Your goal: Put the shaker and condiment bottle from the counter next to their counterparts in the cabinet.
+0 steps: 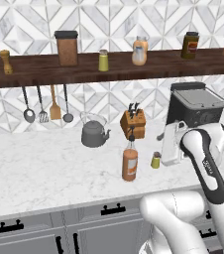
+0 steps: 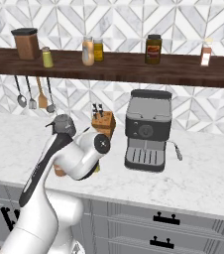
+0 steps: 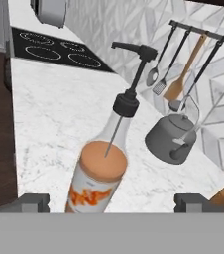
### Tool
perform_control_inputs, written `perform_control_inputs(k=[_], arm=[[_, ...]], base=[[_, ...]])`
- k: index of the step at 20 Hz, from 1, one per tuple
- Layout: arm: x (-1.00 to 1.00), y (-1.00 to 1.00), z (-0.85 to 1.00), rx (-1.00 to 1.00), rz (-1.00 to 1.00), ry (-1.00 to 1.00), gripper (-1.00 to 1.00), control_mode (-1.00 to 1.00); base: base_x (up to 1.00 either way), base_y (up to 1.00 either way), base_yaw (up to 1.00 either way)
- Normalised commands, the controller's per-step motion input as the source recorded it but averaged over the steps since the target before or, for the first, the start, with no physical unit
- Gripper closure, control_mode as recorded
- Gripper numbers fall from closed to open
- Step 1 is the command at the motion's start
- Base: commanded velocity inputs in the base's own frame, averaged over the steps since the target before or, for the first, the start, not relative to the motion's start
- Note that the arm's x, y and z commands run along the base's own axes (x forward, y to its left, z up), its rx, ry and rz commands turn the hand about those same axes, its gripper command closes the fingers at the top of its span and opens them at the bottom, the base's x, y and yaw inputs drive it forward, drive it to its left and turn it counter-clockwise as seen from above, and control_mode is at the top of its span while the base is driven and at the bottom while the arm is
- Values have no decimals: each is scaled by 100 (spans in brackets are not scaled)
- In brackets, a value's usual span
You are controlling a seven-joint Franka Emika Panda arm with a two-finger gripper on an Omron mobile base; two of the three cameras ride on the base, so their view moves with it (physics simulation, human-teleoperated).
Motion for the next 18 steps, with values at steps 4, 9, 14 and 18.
perform_control_inputs(k=[4, 9, 14, 18], arm=[[0, 6, 0, 0, 9, 10, -100, -100], [16, 22, 0, 0, 7, 16, -100, -100], [25, 17, 0, 0, 3, 12, -100, -100], [32, 4, 0, 0, 2, 6, -100, -100]], base=[[0, 0, 0], [0, 0, 0], [0, 0, 0], [0, 0, 0]])
